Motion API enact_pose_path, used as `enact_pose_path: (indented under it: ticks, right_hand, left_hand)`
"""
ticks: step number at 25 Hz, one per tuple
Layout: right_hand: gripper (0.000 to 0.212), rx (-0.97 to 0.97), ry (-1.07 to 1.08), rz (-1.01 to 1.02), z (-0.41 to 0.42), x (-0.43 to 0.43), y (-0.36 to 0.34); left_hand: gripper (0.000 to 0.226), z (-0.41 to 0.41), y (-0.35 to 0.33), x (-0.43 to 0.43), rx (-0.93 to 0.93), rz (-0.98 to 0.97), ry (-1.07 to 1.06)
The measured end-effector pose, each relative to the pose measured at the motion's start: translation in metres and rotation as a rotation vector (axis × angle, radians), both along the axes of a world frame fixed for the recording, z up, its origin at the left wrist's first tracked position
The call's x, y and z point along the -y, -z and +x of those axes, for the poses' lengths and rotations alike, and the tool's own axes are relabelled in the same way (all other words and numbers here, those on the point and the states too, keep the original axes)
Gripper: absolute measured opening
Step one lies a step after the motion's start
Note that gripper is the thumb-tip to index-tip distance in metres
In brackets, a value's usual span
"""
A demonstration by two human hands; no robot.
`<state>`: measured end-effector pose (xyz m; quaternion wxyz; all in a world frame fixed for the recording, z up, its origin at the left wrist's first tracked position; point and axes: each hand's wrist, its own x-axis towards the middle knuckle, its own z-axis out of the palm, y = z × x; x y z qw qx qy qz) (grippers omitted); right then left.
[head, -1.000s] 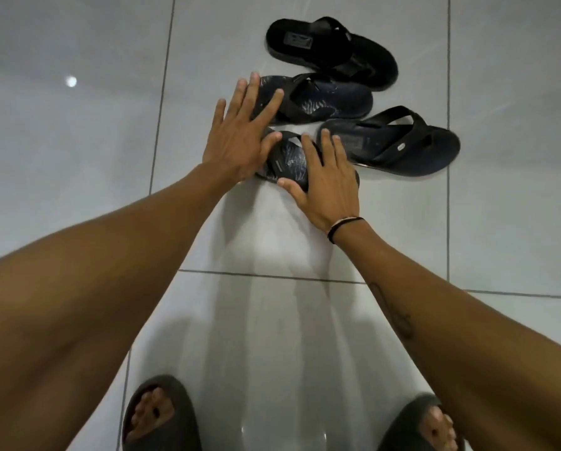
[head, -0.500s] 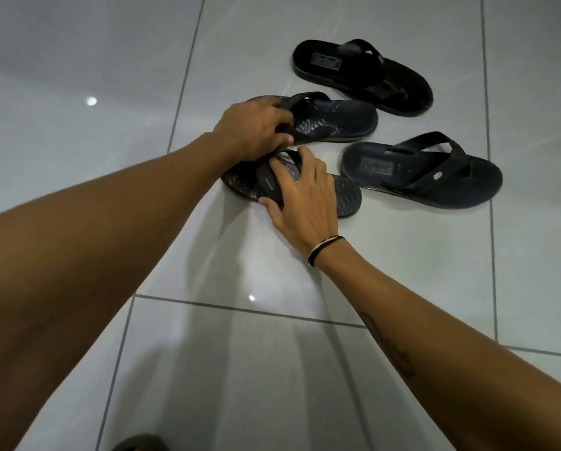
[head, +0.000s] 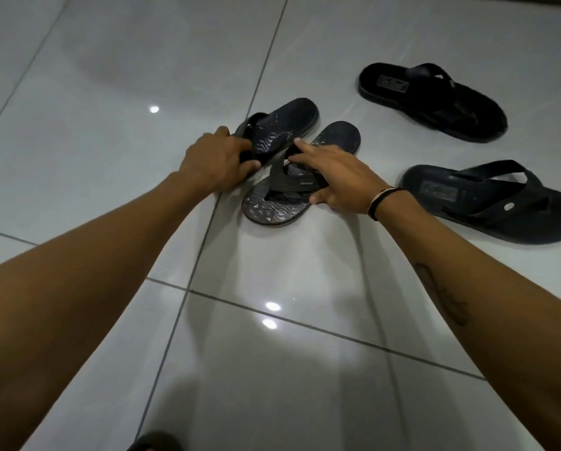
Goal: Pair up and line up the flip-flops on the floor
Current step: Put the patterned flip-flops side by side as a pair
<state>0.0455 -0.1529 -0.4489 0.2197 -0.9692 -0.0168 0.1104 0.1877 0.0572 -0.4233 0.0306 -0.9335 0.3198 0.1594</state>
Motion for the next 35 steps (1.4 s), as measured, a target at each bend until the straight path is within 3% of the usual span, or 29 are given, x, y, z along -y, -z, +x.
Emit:
enact_pose_path:
  ticks: [6,10,15,23,29,32,35]
  right_hand:
    - [0.101,0.018,0.04,0.075,0.005,0.005,-0.007]
    - [0.118,0.061,0.318,-0.058,-0.008,-0.015,0.001]
    - [0.131,-0.07,0.199,-0.119,-0.003,0.007,0.012]
    - [0.141,-0.155,0.139,-0.077,0.017,0.015,0.007]
    - [0.143,-0.21,0.107,-0.092,0.022,0.015,-0.001]
    - [0.148,-0.232,0.039,0.01,0.013,0.028,-0.01]
    - [0.126,-0.067,0.142,0.153,0.007,0.073,-0.023]
  left_hand:
    - [0.094,0.032,-0.003,0.008,0.063,-0.152,0.006]
    - [0.088,0.05,0.001,0.028,-0.274,-0.236,-0.106]
    - [0.091,0.059,-0.005,0.056,-0.488,-0.139,-0.126]
    - [0.089,0.049,-0.002,0.036,-0.539,-0.2,-0.172]
    - [0.102,0.048,-0.004,0.031,-0.574,-0.189,-0.164]
    - [0.08,0.05,-0.005,0.036,-0.476,-0.143,-0.073]
    - [0.069,0.038,-0.011,0.062,-0.107,-0.359,-0.005]
